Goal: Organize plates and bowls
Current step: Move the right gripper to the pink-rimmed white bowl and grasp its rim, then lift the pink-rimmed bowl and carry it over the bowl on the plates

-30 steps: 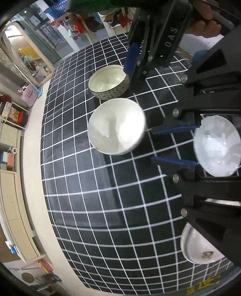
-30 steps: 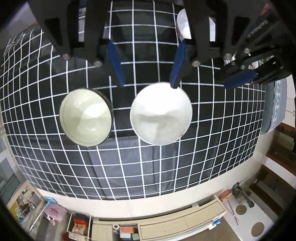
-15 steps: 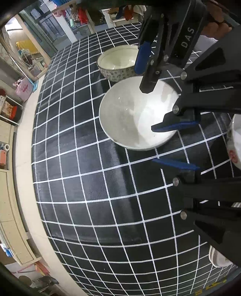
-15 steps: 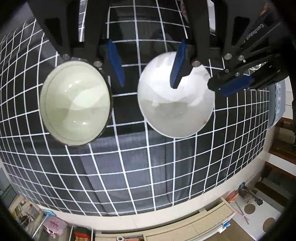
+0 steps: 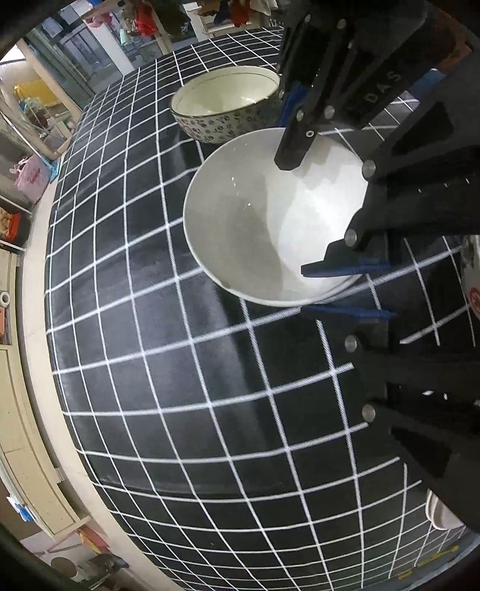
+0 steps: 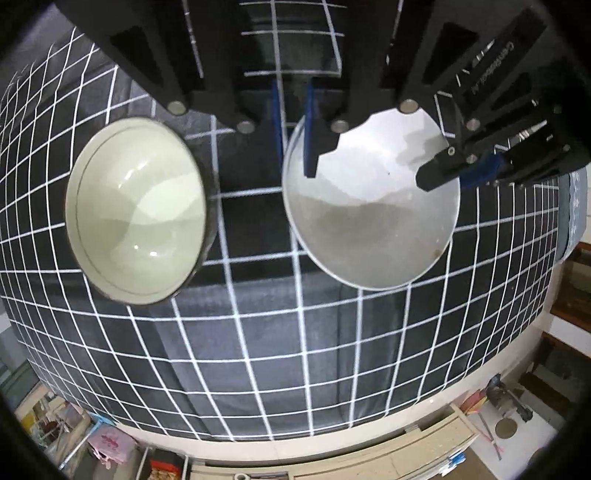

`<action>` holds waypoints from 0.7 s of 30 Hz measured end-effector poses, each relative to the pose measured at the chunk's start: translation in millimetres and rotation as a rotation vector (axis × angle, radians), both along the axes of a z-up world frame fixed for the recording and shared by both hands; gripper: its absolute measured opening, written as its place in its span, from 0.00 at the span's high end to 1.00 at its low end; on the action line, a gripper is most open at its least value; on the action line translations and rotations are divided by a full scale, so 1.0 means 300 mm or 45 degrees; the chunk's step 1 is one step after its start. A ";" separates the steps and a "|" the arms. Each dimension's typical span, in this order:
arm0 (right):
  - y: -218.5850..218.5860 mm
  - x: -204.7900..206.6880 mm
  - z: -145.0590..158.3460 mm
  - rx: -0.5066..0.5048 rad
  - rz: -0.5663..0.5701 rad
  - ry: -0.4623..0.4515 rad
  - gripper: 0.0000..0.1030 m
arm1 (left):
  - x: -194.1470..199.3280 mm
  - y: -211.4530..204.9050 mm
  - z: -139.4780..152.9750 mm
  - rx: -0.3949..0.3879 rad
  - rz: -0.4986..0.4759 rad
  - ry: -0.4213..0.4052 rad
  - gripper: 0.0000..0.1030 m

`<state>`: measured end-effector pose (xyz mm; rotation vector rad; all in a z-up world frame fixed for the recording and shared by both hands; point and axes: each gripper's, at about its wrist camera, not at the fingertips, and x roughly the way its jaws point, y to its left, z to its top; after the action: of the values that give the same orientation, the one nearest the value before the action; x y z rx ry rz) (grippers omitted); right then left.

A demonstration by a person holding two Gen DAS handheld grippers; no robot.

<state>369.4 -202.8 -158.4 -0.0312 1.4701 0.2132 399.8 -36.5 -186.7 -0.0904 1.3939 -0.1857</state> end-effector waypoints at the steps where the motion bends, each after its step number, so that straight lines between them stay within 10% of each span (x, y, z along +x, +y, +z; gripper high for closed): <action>1: 0.014 -0.015 0.001 -0.002 0.013 0.000 0.87 | -0.014 0.011 -0.004 0.000 0.000 0.005 0.88; 21: 0.370 -0.358 -0.005 -0.013 0.183 0.029 0.86 | -0.284 0.190 -0.049 0.013 0.082 0.049 0.88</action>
<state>262.1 -91.8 -159.9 -0.1432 1.4931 0.3241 314.5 20.5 -201.4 -0.1304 1.4285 -0.1237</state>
